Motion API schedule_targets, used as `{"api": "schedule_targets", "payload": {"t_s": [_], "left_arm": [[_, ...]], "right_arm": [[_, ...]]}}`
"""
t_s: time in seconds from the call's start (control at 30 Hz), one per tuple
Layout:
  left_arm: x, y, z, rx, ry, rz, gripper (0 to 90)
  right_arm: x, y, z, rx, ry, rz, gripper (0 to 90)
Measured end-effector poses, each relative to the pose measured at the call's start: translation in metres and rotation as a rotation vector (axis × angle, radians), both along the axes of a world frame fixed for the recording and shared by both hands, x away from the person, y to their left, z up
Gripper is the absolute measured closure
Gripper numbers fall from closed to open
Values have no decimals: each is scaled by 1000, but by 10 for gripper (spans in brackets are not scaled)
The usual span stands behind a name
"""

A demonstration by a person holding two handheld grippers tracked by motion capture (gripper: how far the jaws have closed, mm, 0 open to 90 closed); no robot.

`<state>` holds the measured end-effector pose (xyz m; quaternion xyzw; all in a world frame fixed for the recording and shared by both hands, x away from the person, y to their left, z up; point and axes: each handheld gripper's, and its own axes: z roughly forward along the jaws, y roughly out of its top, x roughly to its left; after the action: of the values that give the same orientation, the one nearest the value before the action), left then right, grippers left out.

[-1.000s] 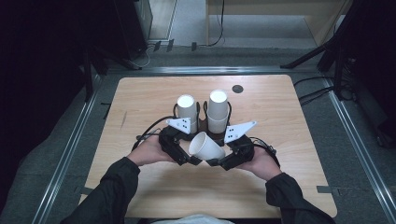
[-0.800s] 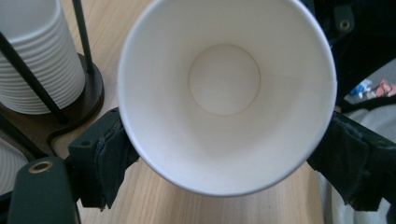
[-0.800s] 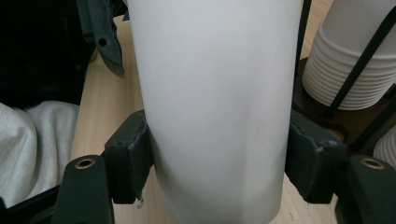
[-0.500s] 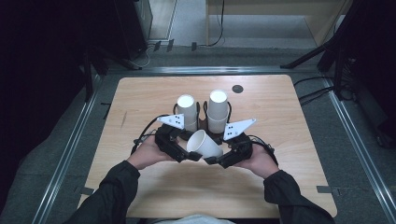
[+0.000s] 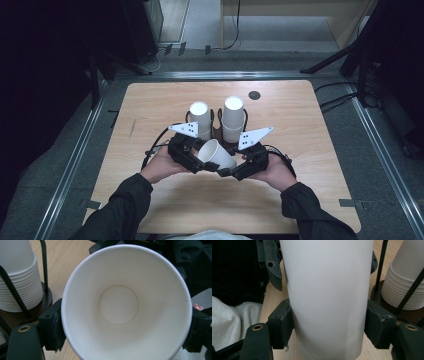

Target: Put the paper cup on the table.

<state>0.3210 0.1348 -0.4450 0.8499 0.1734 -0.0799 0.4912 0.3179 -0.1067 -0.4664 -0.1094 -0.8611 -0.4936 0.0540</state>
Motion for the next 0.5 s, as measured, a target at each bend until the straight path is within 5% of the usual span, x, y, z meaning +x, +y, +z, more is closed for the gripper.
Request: {"api": "schedule_targets", "payload": {"t_s": [0.5], "left_arm": [[0, 1, -1, 26, -6, 1, 215]], "right_arm": [[0, 2, -2, -15, 30, 2, 318]]}}
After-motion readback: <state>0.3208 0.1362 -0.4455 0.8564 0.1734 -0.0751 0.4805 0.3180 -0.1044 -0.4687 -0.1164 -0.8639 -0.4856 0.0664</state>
